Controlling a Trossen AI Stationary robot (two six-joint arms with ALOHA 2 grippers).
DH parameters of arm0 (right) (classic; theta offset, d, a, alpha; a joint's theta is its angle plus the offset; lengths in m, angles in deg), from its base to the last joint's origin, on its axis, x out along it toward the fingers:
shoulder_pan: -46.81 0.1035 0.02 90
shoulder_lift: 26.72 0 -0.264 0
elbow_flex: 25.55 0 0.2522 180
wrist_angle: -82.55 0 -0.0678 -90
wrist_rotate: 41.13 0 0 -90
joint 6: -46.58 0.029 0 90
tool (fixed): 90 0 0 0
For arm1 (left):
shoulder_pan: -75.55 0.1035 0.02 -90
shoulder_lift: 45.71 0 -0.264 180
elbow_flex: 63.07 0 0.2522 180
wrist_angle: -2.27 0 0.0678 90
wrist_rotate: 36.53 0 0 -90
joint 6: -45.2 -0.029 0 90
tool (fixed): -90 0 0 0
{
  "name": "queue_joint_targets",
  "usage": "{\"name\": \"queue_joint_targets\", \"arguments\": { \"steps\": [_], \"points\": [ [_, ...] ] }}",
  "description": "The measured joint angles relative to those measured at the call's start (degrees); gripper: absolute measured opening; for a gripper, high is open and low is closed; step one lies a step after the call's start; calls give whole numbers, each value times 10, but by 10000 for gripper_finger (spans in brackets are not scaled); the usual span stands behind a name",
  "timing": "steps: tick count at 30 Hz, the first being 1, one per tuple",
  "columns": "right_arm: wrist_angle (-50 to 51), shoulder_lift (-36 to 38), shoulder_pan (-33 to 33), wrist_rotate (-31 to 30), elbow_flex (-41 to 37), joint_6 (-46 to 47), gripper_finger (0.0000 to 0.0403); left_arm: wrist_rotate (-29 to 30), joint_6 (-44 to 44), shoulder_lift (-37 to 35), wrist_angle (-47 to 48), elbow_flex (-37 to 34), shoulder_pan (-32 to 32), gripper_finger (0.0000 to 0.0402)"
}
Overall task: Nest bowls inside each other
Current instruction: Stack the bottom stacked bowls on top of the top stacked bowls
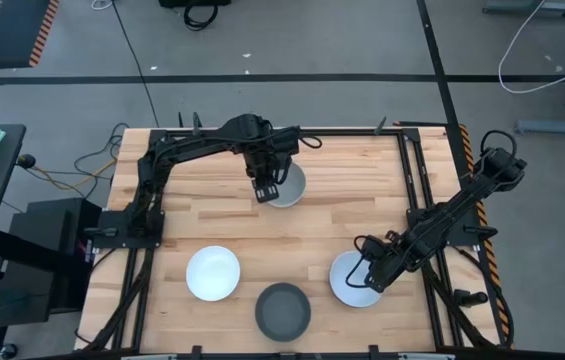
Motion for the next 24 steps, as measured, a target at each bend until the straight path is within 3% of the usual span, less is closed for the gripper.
{"name": "queue_joint_targets", "arguments": {
  "steps": [6,15,24],
  "points": [
    [2,0,-13,1,-7,4,102,15,18,-1,-3,-22,0,86],
    [-6,1,-55,4,-6,-50,17,15,15,-1,-17,-98,13,77],
    [-12,1,-106,13,-6,-146,13,17,-7,-1,-50,-173,57,82]
  ]
}}
